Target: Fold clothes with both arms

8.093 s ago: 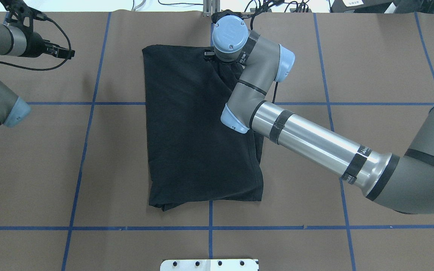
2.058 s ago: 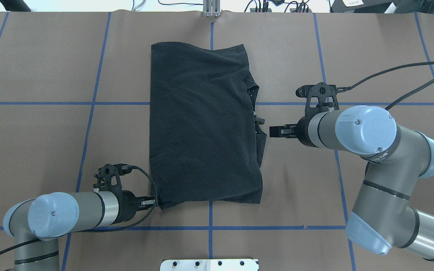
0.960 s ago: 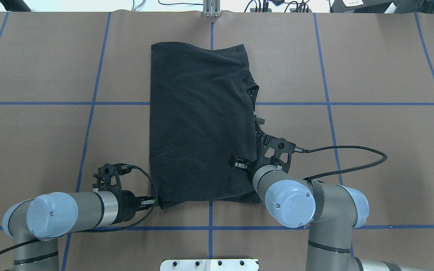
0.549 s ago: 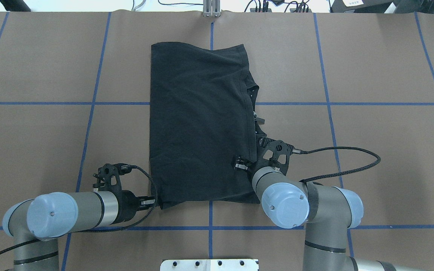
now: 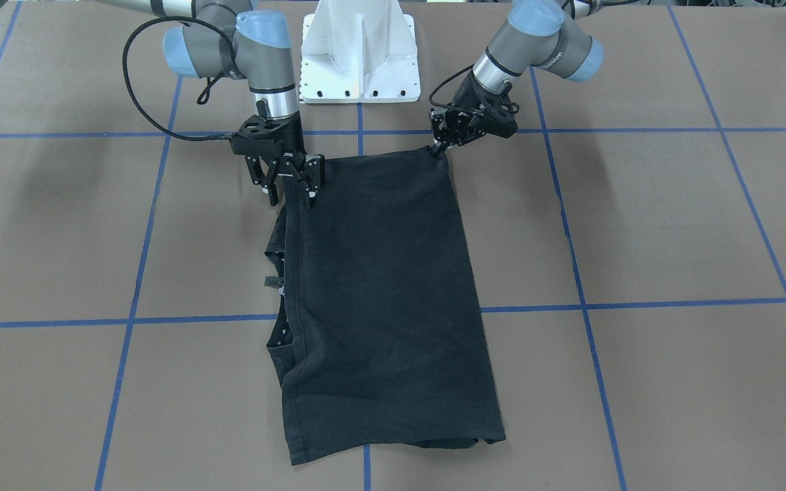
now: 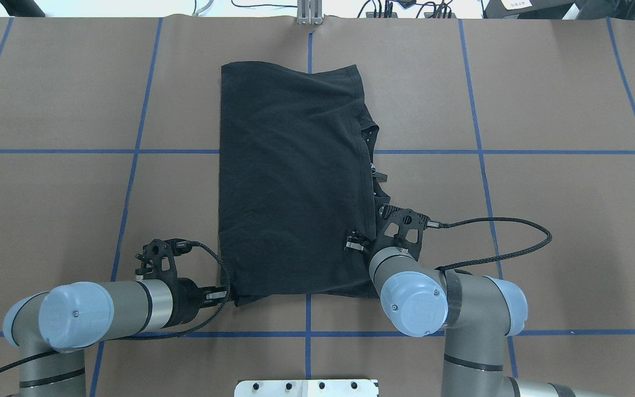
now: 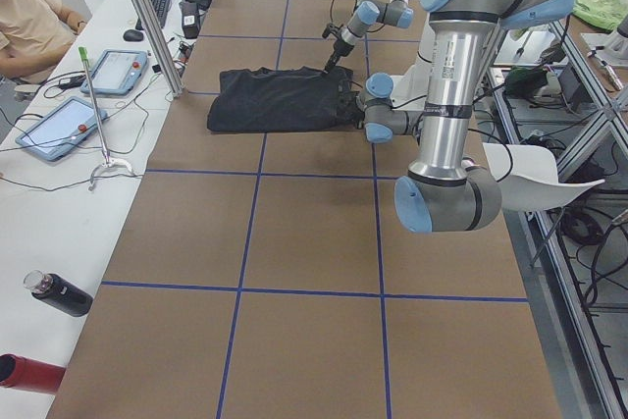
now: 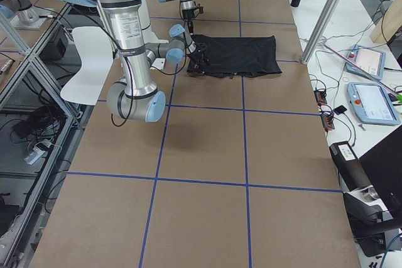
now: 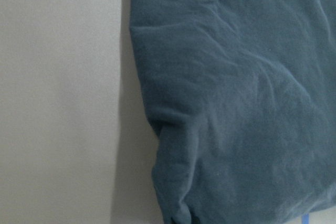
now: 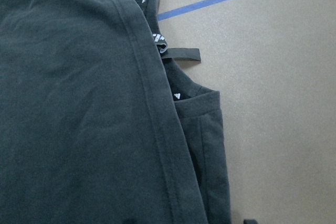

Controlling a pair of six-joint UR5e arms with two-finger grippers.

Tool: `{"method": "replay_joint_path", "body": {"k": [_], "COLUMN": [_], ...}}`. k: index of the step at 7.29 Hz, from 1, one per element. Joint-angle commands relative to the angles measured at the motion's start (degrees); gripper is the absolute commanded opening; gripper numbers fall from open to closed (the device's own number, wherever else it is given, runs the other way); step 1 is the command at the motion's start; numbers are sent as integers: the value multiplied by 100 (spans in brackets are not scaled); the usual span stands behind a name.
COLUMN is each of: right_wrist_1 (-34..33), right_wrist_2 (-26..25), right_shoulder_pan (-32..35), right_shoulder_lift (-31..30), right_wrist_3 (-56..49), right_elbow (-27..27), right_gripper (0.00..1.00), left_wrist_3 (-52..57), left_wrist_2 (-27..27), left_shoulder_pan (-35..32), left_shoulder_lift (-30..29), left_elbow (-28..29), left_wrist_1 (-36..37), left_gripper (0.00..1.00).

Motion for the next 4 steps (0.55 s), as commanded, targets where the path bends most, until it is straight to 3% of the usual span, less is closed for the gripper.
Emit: {"method": "replay_joint_path", "body": {"k": [1,2,4], "right_wrist_1": [0,0,0], "right_wrist_2": [-32,-32,-23], "right_shoulder_pan": [-11,-11,-11], "right_shoulder_lift": [2,10,72], "right_wrist_3": [0,0,8], "right_elbow": [-86,-86,-86], "right_gripper": [72,69,29], "left_wrist_3": [0,0,0], "left_wrist_2": [12,12,12], "left_shoulder_pan": [0,0,0], "left_shoulder_lift": [-1,-1,-10], "left_elbow": [-1,8,8], "left_wrist_1": [4,4,-5], "left_gripper": [0,0,0]}}
